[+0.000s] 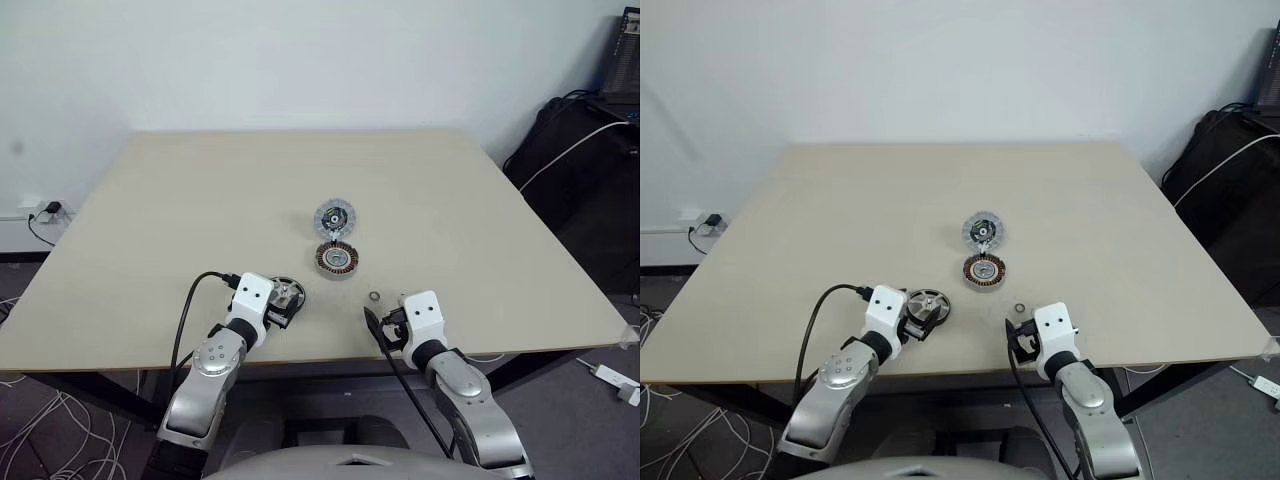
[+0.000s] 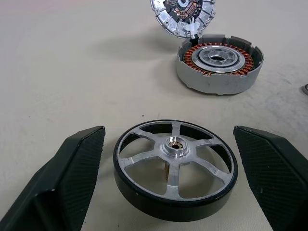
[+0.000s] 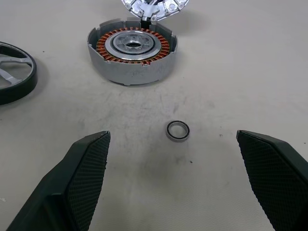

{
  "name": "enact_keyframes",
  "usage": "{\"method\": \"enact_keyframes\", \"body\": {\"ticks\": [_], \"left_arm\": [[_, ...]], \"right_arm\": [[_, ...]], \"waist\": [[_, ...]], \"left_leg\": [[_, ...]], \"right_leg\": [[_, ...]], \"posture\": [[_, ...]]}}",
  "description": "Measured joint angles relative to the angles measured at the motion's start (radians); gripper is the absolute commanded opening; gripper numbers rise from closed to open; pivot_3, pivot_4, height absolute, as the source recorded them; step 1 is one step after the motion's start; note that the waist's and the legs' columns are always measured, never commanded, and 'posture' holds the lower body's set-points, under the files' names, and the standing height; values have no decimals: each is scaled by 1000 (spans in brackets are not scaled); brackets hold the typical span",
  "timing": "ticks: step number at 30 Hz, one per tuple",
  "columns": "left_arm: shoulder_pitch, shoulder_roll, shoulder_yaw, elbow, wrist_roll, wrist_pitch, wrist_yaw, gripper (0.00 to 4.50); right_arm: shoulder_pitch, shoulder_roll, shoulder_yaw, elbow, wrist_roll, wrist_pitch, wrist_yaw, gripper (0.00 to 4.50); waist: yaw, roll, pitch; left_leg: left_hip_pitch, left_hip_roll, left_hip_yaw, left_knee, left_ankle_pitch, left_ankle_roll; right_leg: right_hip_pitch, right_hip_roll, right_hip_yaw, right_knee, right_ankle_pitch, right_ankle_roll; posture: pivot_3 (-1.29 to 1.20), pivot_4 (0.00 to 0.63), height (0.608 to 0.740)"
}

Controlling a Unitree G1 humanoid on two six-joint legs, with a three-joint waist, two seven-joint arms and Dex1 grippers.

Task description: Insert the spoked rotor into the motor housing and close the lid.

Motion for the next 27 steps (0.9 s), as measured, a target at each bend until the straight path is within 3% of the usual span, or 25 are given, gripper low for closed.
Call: {"method": "enact_keyframes", "body": {"ticks": [16, 27], "left_arm": [[0, -12, 1, 0, -10, 0, -8, 4500], [0, -17, 0, 0, -11, 0, -10, 4500]], "right_arm": [[-4, 11, 0, 12, 1, 20, -10, 4476], [-232, 45, 11, 283, -48, 74, -55, 4476]], "waist": [[0, 0, 0], [-3, 0, 1]], "left_leg": [[0, 0, 0, 0, 0, 0], [0, 0, 0, 0, 0, 0]], "right_leg": [[0, 0, 0, 0, -1, 1], [-1, 0, 0, 0, 2, -4]], "posture": [[0, 0, 740], [0, 0, 740]]}}
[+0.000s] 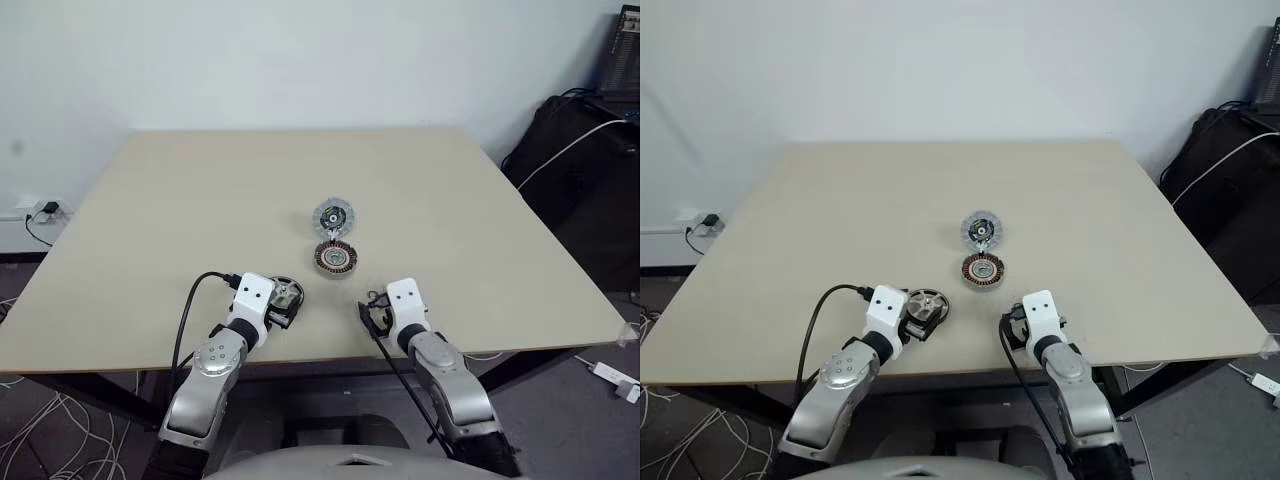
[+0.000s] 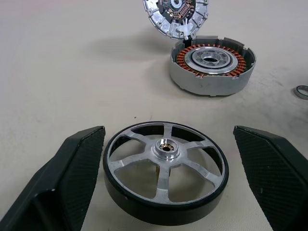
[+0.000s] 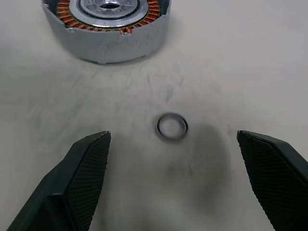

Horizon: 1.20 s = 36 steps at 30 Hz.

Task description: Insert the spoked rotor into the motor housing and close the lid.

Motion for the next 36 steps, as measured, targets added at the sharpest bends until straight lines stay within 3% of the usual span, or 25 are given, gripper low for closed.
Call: {"method": "enact_keyframes", "body": {"ticks": [9, 12, 22, 36], "left_arm": [[3, 0, 1, 0, -1, 0, 2, 4500], [6, 0, 1, 0, -1, 0, 2, 4500], [11, 1, 1, 0, 0, 3, 2, 4500], [10, 1, -2, 0, 0, 12, 0, 4500]], "right_arm": [[-105, 30, -16, 142, 6, -39, 2, 4476], [-106, 36, -20, 159, 16, -48, 8, 3910], [-60, 45, -10, 148, 42, -76, 29, 698], [-12, 21, -10, 16, 62, 13, 36, 685]], "waist": [[-2, 0, 0], [-3, 0, -1], [8, 2, -7], [6, 4, -5]], "left_leg": [[0, 0, 0, 0, 0, 0], [1, 0, 0, 0, 0, 0], [1, 0, 0, 0, 0, 0], [0, 0, 0, -1, 0, 0]], "right_leg": [[0, 0, 0, 0, 0, -1], [1, 0, 0, 1, 0, -1], [2, -1, 0, 0, 0, -1], [0, -1, 0, 0, -2, -1]], "posture": [[0, 0, 740], [0, 0, 740], [0, 0, 740], [0, 0, 740]]}}
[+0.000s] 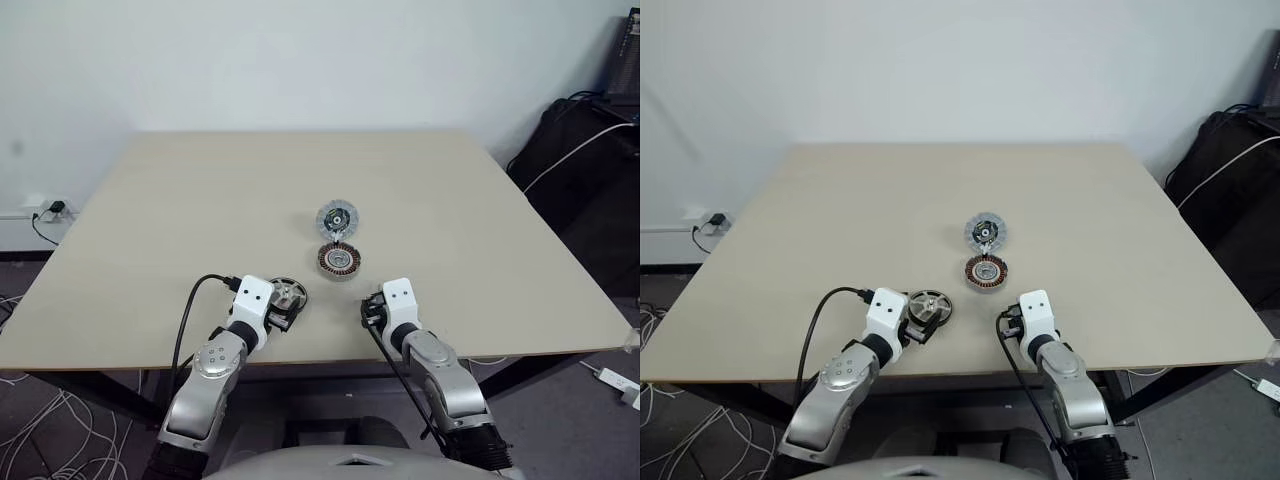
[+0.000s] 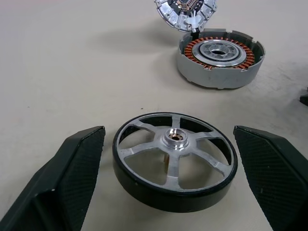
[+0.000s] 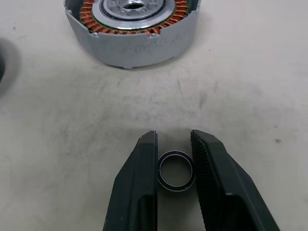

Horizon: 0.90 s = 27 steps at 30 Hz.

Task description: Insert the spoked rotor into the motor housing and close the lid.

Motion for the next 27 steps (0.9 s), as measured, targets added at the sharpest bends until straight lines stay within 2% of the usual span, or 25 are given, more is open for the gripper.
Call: {"method": "enact_keyframes", "body": {"ticks": [8, 19, 27], "left_arm": [[-4, -4, -7, 0, -1, 0, -5, 4500], [8, -11, 8, -4, -7, 1, 2, 4500], [21, -11, 11, -6, -16, 1, 4, 4500]], "right_arm": [[-209, 6, 41, 24, -43, 17, -9, 685], [-425, 67, 52, 372, -75, -62, -27, 685], [-513, 103, 57, 555, -91, -141, -10, 685]], "waist": [[-9, 0, 1], [-16, 0, 1], [-31, 0, 1]], "left_leg": [[0, 0, 0, 0, 0, -1], [-1, 0, 0, 0, 1, -1], [0, 0, 0, 0, 1, -2]], "right_leg": [[-1, 0, 0, 1, 0, -1], [-1, 1, 0, 0, 0, -1], [-1, 1, 0, 1, 0, -1]], "posture": [[0, 0, 740], [0, 0, 740], [0, 0, 740]]}}
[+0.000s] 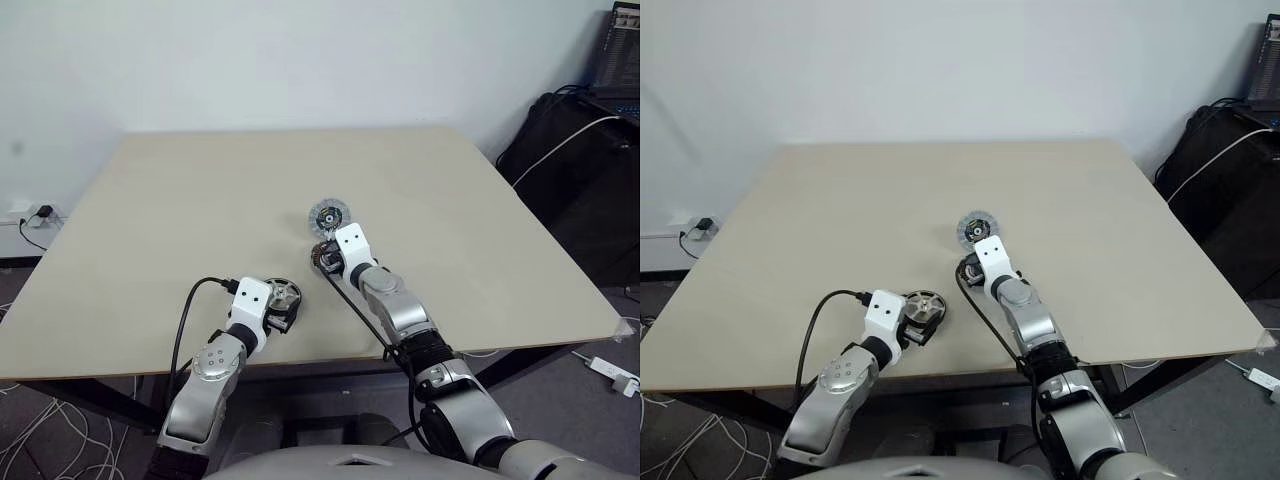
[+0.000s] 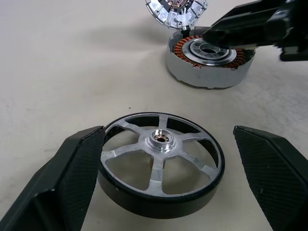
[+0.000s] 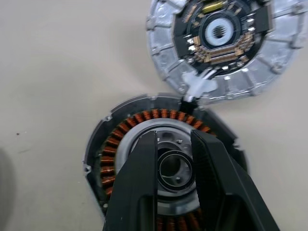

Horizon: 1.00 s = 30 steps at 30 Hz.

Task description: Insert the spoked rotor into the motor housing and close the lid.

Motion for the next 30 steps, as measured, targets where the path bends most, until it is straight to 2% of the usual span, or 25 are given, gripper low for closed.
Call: {"method": "enact_keyframes", "body": {"ticks": [16, 17, 22, 26, 30], "left_arm": [[14, -3, 0, -10, -2, 0, 18, 4500], [14, -2, 0, -10, -3, 0, 19, 4500], [14, -2, 0, -11, -3, 0, 19, 4500], [13, -4, 0, -11, -4, 1, 20, 4500], [12, -6, -1, -11, -4, 1, 19, 4500]], "right_arm": [[-73, 20, -5, 148, -5, -64, 14, 685], [-77, 21, -6, 155, -5, -67, 15, 1402], [-83, 21, -20, 165, -4, -71, 22, 2908], [-16, 16, -10, 39, 12, -59, 81, 2908], [48, 8, -7, -155, 23, -3, 107, 1960]], "waist": [[-7, 1, 0], [-8, 1, 0], [-16, 1, -1], [-14, 1, -1], [-10, 1, -1]], "left_leg": [[1, 0, 0, -1, 1, -2], [1, 0, 0, -1, 1, -2], [2, 0, 0, -1, 1, -2], [1, 0, 0, -2, 1, -2], [0, 0, 0, -2, 1, -2]], "right_leg": [[0, 1, 0, 1, 0, 0], [0, 1, 0, 1, 0, 0], [0, 1, 1, 2, 1, -1], [-1, 1, 0, 2, 0, -1], [-1, 0, 0, 1, 0, -1]], "posture": [[0, 0, 740], [0, 0, 740], [0, 0, 740], [0, 0, 740], [0, 0, 740]]}}
